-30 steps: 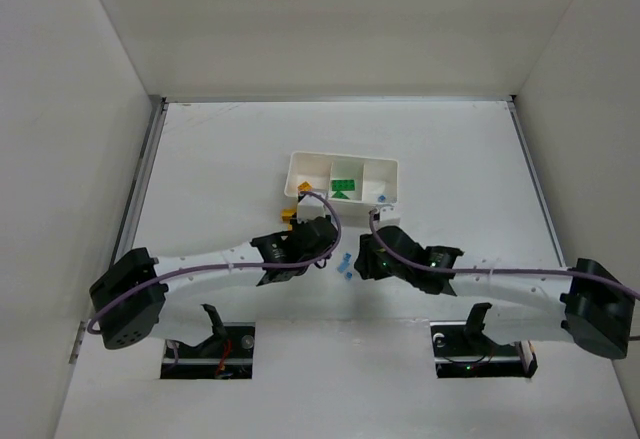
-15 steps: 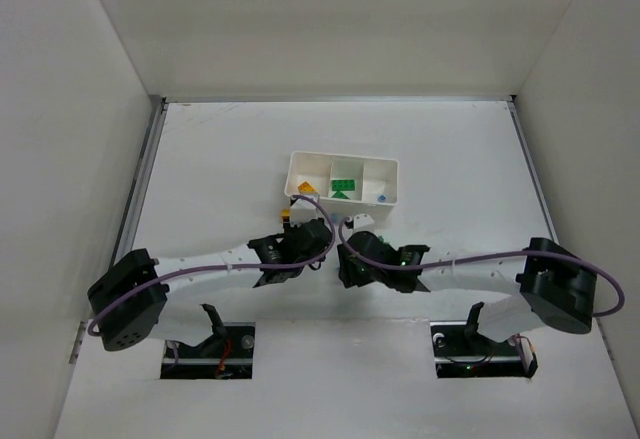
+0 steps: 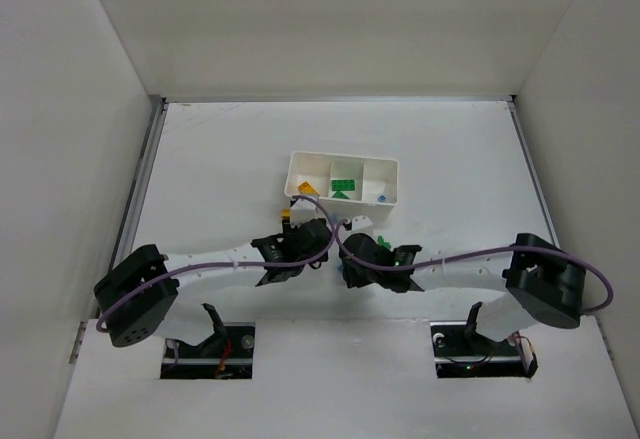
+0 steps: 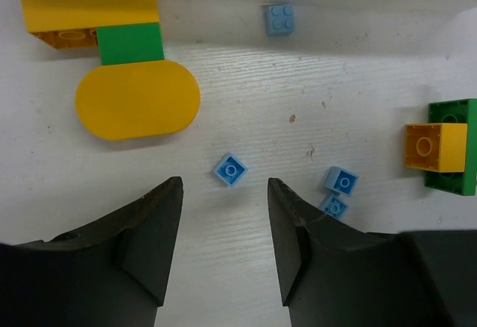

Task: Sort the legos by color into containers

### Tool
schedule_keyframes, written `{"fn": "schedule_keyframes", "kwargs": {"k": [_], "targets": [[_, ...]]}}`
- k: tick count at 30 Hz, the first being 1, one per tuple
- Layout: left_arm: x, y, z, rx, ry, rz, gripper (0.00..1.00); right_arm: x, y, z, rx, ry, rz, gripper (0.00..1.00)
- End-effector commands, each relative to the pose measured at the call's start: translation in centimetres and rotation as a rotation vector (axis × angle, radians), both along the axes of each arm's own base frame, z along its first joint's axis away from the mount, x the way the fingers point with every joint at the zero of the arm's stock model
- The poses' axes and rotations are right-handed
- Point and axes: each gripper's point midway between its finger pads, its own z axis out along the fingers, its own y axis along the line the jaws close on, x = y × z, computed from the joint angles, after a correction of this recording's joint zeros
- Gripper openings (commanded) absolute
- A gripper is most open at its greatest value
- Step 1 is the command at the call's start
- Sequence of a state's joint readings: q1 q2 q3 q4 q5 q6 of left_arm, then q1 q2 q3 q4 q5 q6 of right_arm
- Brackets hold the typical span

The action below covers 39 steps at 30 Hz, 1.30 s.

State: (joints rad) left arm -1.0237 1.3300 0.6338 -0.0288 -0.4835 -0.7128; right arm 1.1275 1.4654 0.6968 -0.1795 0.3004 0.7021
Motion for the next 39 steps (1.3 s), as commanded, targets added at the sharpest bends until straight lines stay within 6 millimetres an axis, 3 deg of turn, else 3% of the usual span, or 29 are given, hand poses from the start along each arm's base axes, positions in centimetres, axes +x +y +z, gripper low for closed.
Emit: {"fn": "schedule_keyframes", "kwargs": {"k": [1,7,13,15,18,22,25,30,36,39], "targets": [[0.4,-0.4,-0.2,-0.029,-0.005,0.011,0.47,0.8,1.2,0.9,0.022,-0.031,-0.015,0.36],[0.7,-0.9,-0.5,-0.033,-0.008,0.012,0.47,0.9,0.6,1.4,0.034,-0.054,-0.040,0.20],[1.0,-1.4,-0.9,-0.026,-0.009,0.007,0.45,0.7,-0.1,4.9,0.134,-0.094,-0.043,0.18],[1.1,-1.6,-1.1,-0.019,-0.008,0.002,0.45,1.5,-0.8,6.7,0.178,-0.122,-0.064,0.18],[1.1,-1.8,-1.4,-0.005,-0.003,-0.006,0.43,3.7,-2.3,8.9,0.214,-0.174,-0.109,0.18],[1.1,-2.0,-2.0,0.016,0.005,-0.011,0.40,8.8,-4.7,12.8,0.243,-0.285,-0.206,0.18],[1.1,-2.0,-2.4,0.029,0.008,-0.015,0.37,12.4,-6.1,14.7,0.237,-0.345,-0.265,0.18],[1.2,-2.0,-2.6,0.042,0.006,-0.018,0.36,16.7,-7.8,15.9,0.203,-0.395,-0.339,0.18],[1.3,-2.0,-2.8,0.053,0.004,-0.026,0.35,18.7,-7.9,15.9,0.186,-0.398,-0.358,0.19],[1.4,-2.1,-2.9,0.052,0.003,-0.029,0.35,19.5,-8.0,15.0,0.162,-0.386,-0.366,0.33]]}}
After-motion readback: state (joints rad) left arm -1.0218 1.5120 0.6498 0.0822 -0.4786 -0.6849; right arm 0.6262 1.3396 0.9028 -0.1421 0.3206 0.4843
